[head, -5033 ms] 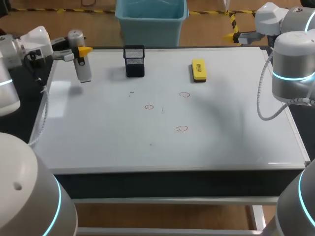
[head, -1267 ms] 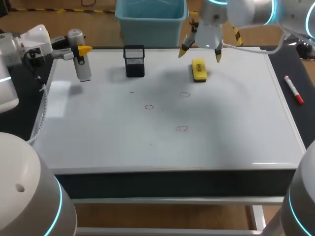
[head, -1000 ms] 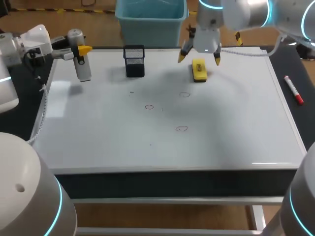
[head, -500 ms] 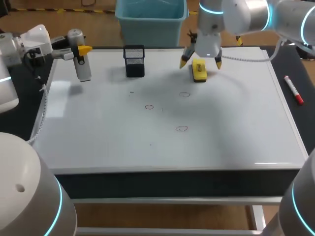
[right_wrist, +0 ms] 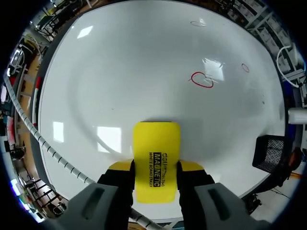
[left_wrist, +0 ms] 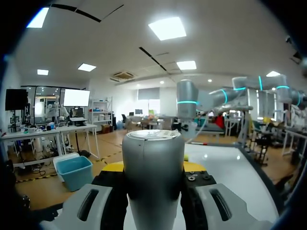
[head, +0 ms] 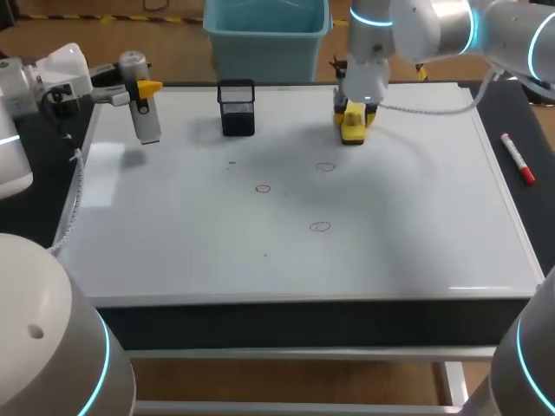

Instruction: Pick up the inspection probe, press it on each red-marked spot on the whiteboard one by one, put down the probe, pick up the eraser, and wipe off all the red marks.

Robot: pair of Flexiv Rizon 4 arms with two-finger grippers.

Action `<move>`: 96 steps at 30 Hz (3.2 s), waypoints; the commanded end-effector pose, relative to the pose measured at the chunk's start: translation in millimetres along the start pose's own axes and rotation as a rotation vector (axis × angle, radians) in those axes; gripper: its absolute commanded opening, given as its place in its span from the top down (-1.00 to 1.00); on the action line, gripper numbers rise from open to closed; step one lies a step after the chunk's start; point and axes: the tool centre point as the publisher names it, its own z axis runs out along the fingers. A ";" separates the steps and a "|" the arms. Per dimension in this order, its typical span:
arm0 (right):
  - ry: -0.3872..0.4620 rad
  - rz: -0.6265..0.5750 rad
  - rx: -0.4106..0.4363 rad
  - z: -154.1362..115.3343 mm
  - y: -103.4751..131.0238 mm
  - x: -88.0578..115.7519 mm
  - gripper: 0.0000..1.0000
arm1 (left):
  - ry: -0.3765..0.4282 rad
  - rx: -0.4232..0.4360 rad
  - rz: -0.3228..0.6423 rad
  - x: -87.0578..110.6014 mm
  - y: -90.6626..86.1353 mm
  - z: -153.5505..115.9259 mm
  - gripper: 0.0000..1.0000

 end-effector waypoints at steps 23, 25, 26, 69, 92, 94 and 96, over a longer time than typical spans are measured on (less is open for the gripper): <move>0.009 0.221 0.083 -47.7 1.4 85.5 1.00 | 0.000 0.004 0.002 -0.5 0.1 0.5 1.00; -0.001 0.258 0.078 -48.6 2.6 98.7 1.00 | 0.000 0.004 0.002 -0.5 0.1 0.5 1.00; -0.007 0.277 0.075 -48.8 3.1 105.4 1.00 | 0.000 0.004 0.002 -0.5 0.1 0.5 1.00; -0.019 0.513 0.087 -53.2 9.1 198.4 1.00 | 0.000 0.004 0.002 -0.5 0.1 0.5 1.00; -0.019 0.513 0.087 -53.2 9.1 198.4 1.00 | 0.000 0.004 0.002 -0.5 0.1 0.5 1.00; -0.019 0.513 0.087 -53.2 9.1 198.4 1.00 | 0.000 0.004 0.002 -0.5 0.1 0.5 1.00; -0.019 0.513 0.087 -53.2 9.1 198.4 1.00 | 0.000 0.004 0.002 -0.5 0.1 0.5 1.00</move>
